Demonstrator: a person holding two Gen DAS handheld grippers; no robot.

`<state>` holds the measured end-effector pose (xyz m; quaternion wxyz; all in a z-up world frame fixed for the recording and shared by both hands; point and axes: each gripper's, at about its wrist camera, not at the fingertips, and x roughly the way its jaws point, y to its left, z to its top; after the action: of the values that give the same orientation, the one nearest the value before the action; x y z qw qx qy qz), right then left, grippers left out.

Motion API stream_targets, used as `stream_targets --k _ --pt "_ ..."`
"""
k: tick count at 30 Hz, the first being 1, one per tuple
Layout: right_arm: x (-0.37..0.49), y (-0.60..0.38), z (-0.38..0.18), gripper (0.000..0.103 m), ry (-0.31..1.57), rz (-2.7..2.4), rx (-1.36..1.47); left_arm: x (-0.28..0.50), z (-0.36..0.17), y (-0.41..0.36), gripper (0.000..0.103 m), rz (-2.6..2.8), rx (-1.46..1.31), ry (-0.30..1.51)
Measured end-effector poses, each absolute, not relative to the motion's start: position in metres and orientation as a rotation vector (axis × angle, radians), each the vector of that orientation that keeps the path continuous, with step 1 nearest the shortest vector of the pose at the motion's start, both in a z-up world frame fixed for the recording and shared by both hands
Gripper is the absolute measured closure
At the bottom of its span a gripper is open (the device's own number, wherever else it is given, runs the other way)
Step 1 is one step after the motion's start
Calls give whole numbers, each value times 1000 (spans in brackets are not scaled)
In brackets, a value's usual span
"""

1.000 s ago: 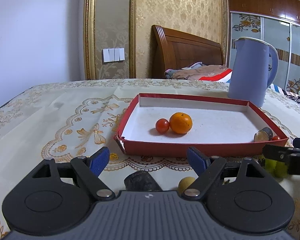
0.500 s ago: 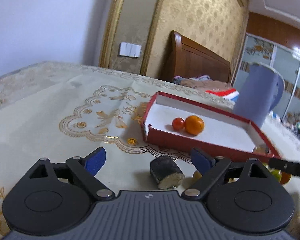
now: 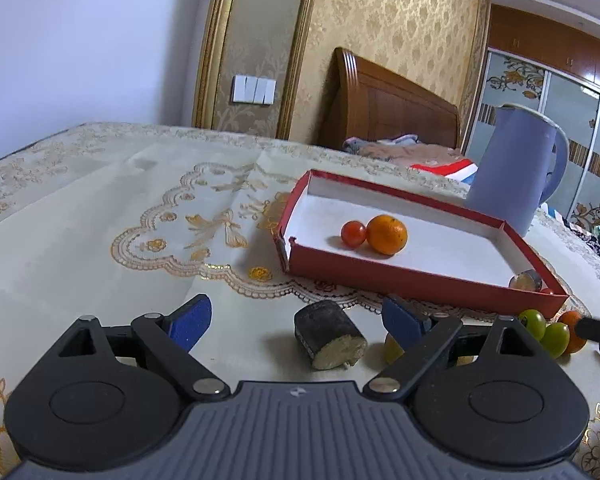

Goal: Organize fruits
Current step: 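Withdraw both grippers from the tray toward the fruits on the table, then close the left gripper on the black cut cylinder while the right grasps a mandarin orange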

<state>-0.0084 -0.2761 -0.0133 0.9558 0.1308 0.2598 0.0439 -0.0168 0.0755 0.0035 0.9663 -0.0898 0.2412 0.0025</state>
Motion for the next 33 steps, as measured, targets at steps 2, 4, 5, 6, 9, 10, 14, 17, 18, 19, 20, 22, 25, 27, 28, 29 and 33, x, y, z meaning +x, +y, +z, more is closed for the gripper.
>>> stream_targets --k 2,4,5,6,9,10,14,17,18,19,20,22,25,27,28,29,33 --pt "-15 -278 -13 0 525 84 263 -17 3 76 10 8 -186 492" --pt "-21 -276 -13 0 516 60 223 -17 3 76 10 7 -187 491" --pt "-23 -273 -13 0 515 26 182 -16 2 76 10 6 -187 495" --pt "-25 -271 -12 0 515 -11 143 -15 2 76 10 7 -186 502" --pt "-23 -270 -12 0 540 -51 78 -14 1 75 10 4 -184 512" --pt "-22 -273 -13 0 553 -52 78 -14 1 75 10 4 -184 511" --pt "-13 -286 -15 0 601 -78 152 -12 1 75 10 5 -182 522" --pt "-6 -284 -16 0 619 -103 116 -12 1 74 10 3 -178 525" --pt "-3 -282 -17 0 633 -104 95 -11 1 74 10 3 -178 527" --pt "0 -280 -17 0 642 -104 80 -11 1 74 10 3 -178 530" --pt "2 -278 -18 0 644 -106 68 -10 1 74 10 2 -177 533" --pt "4 -273 -18 0 649 -98 41 -10 0 73 10 0 -175 534" --pt "9 -269 -17 0 653 -91 17 -10 0 73 10 1 -172 540" --pt "14 -268 -17 0 659 -91 10 -10 0 72 10 1 -171 543" --pt "16 -268 -17 0 662 -87 8 -9 0 72 10 1 -170 543" --pt "18 -267 -17 0 662 -83 5 -9 -1 72 10 0 -170 545" --pt "26 -263 -16 0 661 -75 -23 -9 0 72 10 0 -169 546"
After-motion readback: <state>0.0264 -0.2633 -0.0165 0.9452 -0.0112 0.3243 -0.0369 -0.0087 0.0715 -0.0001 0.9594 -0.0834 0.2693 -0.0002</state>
